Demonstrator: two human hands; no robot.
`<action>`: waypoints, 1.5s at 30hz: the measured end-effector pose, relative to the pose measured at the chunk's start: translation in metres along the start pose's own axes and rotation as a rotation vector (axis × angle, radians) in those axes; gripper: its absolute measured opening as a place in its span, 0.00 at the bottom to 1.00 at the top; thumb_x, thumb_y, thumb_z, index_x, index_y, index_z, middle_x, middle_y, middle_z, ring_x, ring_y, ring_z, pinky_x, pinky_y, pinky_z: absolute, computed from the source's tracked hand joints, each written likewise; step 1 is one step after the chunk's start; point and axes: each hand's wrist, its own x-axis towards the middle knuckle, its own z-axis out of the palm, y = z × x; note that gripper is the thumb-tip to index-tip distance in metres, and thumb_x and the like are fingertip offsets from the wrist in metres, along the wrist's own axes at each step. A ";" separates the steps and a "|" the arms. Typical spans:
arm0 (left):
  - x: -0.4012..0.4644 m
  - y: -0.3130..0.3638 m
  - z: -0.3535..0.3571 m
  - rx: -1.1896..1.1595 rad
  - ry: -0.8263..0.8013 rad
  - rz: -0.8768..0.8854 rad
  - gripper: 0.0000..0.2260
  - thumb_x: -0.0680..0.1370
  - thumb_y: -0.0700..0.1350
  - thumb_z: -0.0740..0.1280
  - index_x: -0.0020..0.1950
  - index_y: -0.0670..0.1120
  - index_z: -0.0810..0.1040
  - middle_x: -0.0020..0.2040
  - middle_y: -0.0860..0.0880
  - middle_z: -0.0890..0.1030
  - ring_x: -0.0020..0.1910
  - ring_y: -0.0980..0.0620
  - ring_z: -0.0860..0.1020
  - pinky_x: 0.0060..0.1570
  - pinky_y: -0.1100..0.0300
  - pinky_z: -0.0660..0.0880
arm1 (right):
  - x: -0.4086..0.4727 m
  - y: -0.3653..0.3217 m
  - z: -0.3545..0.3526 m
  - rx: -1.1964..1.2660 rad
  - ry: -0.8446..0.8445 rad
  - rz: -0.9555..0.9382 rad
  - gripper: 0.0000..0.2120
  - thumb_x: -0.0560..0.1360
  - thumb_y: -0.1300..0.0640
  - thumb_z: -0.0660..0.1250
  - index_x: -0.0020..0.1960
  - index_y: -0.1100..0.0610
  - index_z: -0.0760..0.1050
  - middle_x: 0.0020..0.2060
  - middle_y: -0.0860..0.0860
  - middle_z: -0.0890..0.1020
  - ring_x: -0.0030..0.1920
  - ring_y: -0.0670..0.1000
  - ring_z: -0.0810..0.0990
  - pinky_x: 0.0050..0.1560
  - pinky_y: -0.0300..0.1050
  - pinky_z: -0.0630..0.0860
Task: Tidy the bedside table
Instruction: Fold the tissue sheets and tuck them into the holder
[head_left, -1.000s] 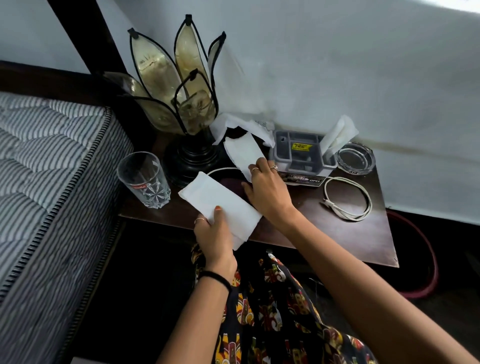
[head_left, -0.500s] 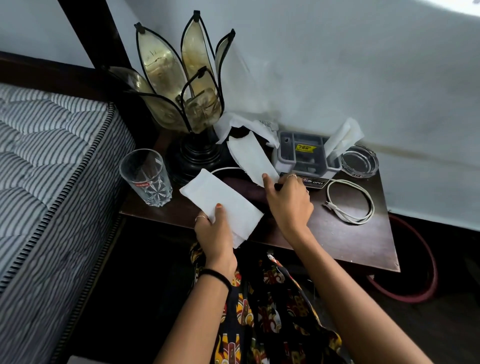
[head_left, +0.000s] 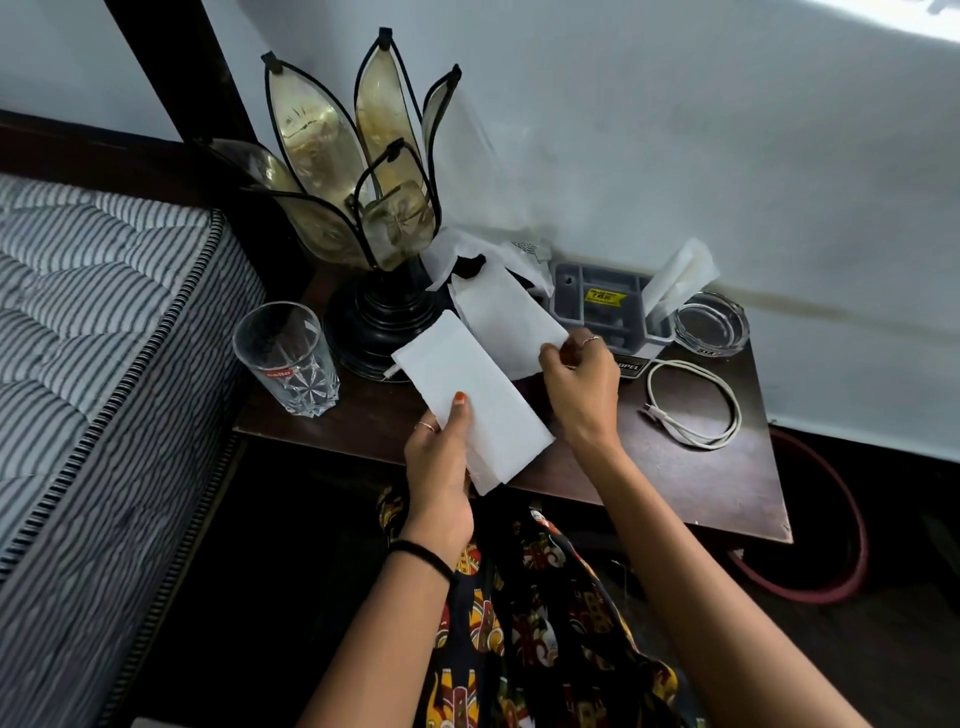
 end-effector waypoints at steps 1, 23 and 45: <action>0.000 0.001 0.000 -0.029 -0.020 -0.023 0.03 0.76 0.46 0.68 0.47 0.49 0.81 0.43 0.51 0.86 0.44 0.52 0.84 0.42 0.54 0.80 | -0.002 0.000 -0.003 0.100 -0.003 0.026 0.10 0.70 0.60 0.63 0.33 0.53 0.66 0.30 0.49 0.74 0.31 0.44 0.70 0.32 0.34 0.65; -0.008 0.009 -0.001 -0.181 -0.157 -0.182 0.19 0.71 0.49 0.70 0.61 0.46 0.77 0.56 0.42 0.80 0.53 0.43 0.79 0.41 0.50 0.80 | -0.083 0.016 -0.020 0.900 -0.268 0.334 0.08 0.74 0.70 0.65 0.45 0.58 0.72 0.38 0.50 0.84 0.41 0.48 0.83 0.40 0.42 0.82; -0.004 0.003 -0.005 0.238 0.047 0.449 0.33 0.74 0.31 0.63 0.70 0.62 0.62 0.69 0.53 0.70 0.65 0.56 0.72 0.63 0.56 0.72 | 0.054 -0.044 0.050 -0.589 -0.555 0.039 0.10 0.67 0.68 0.55 0.41 0.64 0.74 0.41 0.60 0.78 0.32 0.59 0.77 0.29 0.45 0.76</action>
